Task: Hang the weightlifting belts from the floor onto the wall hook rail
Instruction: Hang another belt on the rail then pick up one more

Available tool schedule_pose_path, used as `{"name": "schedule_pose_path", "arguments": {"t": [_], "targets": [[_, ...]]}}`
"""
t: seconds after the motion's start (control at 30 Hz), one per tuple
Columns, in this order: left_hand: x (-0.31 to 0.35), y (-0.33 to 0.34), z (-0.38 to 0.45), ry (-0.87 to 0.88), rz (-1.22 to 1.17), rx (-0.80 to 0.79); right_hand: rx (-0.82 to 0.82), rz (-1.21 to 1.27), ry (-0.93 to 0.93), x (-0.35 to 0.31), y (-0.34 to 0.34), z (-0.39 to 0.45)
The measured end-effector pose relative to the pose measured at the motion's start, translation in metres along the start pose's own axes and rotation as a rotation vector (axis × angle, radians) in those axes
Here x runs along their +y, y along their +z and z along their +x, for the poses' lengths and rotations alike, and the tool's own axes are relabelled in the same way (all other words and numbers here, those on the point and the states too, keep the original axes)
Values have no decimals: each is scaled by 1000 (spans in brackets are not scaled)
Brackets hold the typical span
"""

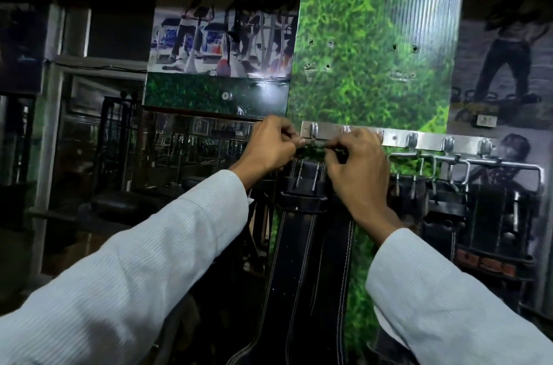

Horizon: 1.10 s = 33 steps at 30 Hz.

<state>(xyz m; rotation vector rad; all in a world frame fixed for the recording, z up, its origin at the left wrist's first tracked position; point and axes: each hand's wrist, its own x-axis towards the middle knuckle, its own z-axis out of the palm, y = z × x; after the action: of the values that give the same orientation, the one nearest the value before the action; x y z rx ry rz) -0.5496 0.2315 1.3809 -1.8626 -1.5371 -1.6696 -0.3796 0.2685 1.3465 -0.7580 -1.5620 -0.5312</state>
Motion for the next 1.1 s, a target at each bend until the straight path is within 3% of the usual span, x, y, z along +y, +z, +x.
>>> {"name": "schedule_pose_path", "arguments": {"t": [0.23,0.4,0.53,0.6,0.67,0.77,0.9,0.97,1.03,1.1], "targets": [[-16,4,-49,-118,-149,121,94,323,97,-4,-27,-57],[-34,12,-86,-175,-196,45,-254,286,310,-8,-24,-114],[-46,27,-104,-310,-315,-142,-626,285,485,-7,-7,-127],[-48,31,-113,-323,-361,-217,-740,348,571,-7,-1,-130],[-50,33,-125,-319,-418,-257,-827,247,593,-7,1,-141],[-59,45,-150,-391,-376,-284,-890,220,648,-11,-9,-169],[-58,47,-173,-396,-408,-196,-715,325,641,-16,-22,-205],[-55,40,-173,-372,-451,-239,-708,426,643,-22,-34,-205],[-46,30,-182,-351,-488,-298,-803,561,681,-19,-43,-210],[-39,25,-207,-347,-542,-427,-971,444,676,-19,-58,-230]]}}
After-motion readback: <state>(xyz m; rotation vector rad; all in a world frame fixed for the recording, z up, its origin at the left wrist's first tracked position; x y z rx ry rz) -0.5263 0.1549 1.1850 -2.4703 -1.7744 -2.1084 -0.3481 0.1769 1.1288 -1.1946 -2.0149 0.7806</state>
